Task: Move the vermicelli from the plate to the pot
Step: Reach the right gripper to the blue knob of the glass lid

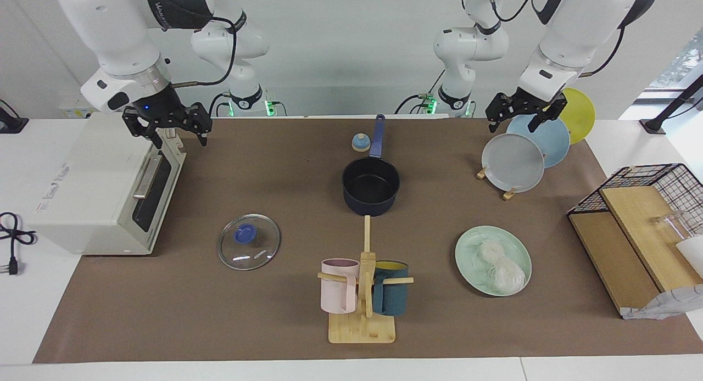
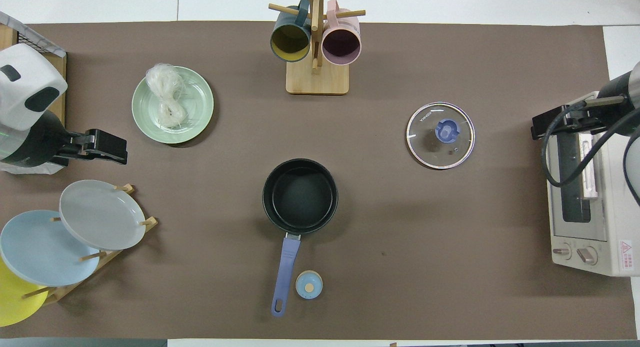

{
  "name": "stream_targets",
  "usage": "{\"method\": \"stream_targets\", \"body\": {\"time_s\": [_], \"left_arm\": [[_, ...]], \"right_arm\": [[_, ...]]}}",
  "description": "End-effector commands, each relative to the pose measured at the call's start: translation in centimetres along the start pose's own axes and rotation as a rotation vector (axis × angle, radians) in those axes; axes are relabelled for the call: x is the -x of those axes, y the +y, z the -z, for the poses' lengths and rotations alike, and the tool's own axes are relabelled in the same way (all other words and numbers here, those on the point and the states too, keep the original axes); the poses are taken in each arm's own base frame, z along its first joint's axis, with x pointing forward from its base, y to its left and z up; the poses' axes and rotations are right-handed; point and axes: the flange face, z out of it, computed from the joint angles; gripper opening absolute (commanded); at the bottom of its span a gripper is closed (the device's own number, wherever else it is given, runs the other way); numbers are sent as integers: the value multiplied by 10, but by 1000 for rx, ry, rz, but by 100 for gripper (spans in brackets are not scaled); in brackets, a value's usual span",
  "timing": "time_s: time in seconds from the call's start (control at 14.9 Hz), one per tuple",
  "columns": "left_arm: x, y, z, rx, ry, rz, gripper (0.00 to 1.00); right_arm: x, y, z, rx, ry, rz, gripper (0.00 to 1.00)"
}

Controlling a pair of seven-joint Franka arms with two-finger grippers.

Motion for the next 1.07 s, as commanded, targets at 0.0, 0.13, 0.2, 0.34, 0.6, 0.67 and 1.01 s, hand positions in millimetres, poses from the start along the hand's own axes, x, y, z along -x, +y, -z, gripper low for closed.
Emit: {"method": "stream_targets", "body": {"time_s": [0.0,0.13,0.2,0.34,0.6,0.67,1.01], "left_arm": [[5,-3,4,-15,4,8,100],[5,-3,5,-15,6,7,100],[5,-3,5,-15,6,7,100],[5,-3,5,-16,6,5,100],[4,-2,5,-16,9,5,100],[4,-2,5,-16,9,8,100],[-5,-3,5,-5,62,17,100]], "right_arm": [[2,-1,1,-15,10,-19,100],[3,-1,2,-12,9,-22,100],[3,-1,2,-12,11,-22,100],[0,-7,3,-24,23,-24,100],[-18,-68,-30,-39,48,-102,100],[-26,-82,-41,-39,46,-81,100],[-66,-83,-110,-33,54,9,100]]}}
